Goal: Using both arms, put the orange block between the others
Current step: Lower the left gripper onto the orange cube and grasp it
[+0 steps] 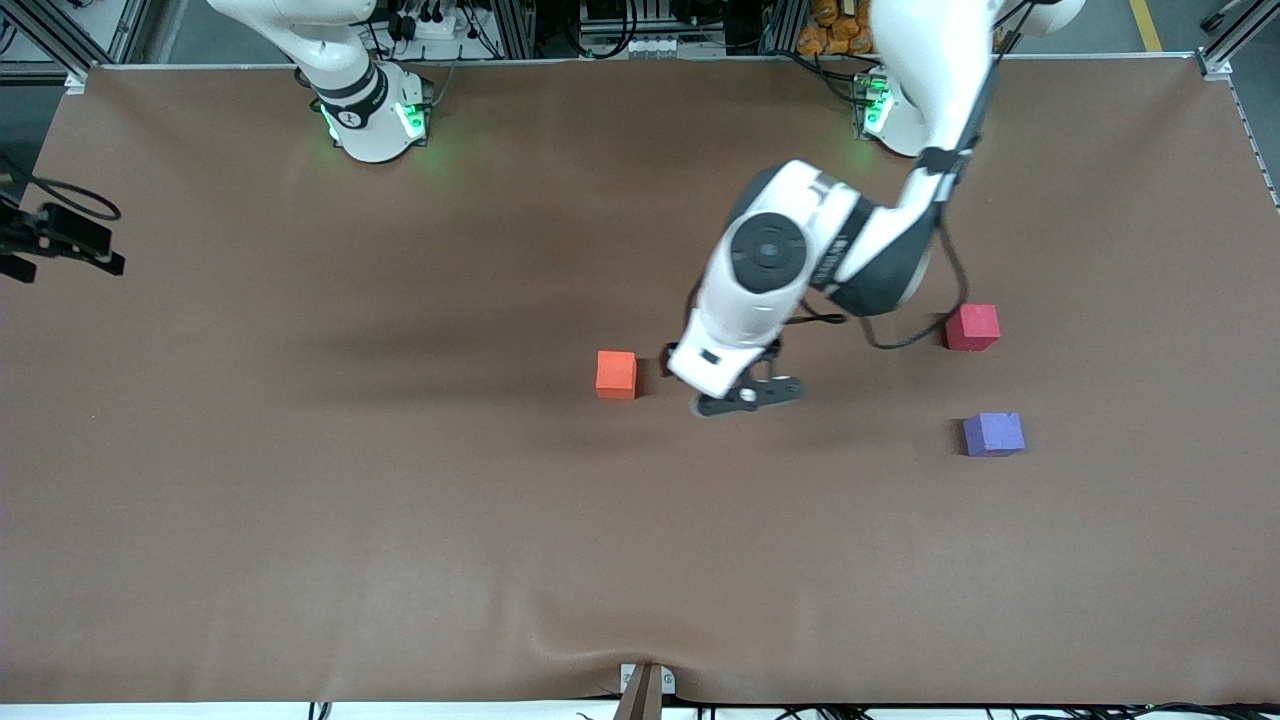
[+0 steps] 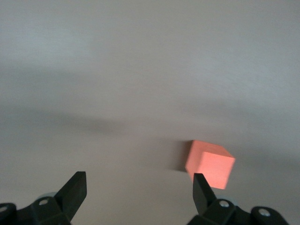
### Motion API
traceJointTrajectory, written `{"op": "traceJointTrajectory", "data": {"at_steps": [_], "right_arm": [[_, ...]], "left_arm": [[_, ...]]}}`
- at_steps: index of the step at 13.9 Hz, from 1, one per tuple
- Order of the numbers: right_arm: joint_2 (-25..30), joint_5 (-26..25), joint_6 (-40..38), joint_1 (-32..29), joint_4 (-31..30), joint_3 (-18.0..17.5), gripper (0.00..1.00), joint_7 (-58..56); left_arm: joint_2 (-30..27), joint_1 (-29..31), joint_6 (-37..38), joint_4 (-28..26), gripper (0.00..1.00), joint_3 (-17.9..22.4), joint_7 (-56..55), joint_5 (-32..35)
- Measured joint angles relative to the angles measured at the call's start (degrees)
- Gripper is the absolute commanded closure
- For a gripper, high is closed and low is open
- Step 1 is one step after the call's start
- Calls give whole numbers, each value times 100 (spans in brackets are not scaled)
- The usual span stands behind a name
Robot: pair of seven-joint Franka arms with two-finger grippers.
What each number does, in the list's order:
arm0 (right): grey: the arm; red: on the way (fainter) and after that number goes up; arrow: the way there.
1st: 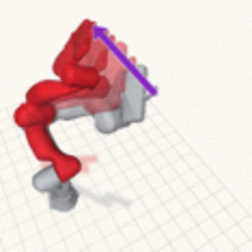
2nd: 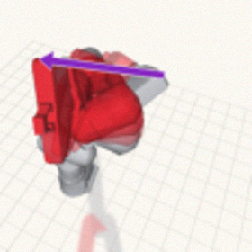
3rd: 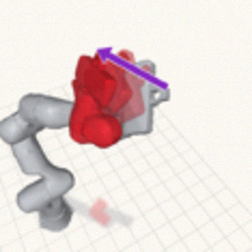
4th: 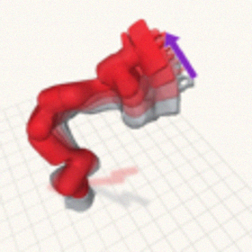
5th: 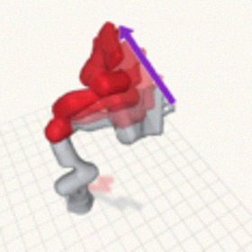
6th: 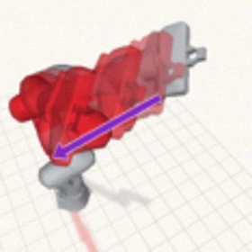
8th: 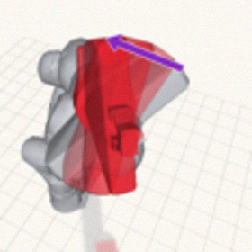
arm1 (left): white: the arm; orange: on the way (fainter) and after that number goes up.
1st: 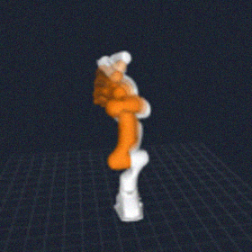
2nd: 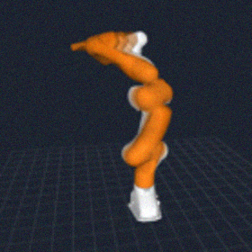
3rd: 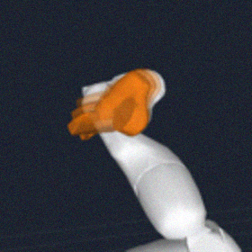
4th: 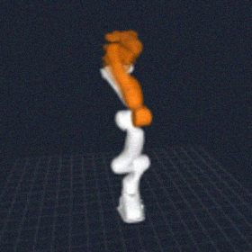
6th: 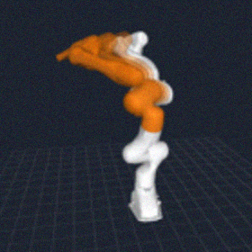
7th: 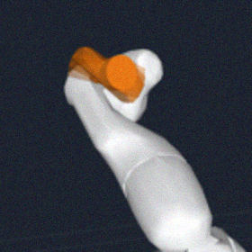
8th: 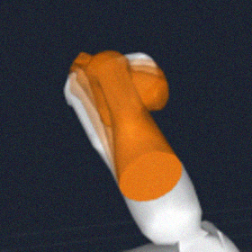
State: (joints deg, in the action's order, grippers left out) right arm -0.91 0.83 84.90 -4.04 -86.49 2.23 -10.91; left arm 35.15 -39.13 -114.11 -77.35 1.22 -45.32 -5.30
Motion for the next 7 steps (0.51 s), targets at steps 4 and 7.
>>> {"op": "traceJointTrajectory", "data": {"at_steps": [4, 7], "right_arm": [[-3, 1, -158, 5, 227, -47, 0, 0], [-9, 1, -158, 5, 227, -46, 0, 0]], "left_arm": [[615, -431, -921, 184, 0, 19, 307, 0], [1078, -788, -1359, 216, 0, 140, 321, 0]]}}
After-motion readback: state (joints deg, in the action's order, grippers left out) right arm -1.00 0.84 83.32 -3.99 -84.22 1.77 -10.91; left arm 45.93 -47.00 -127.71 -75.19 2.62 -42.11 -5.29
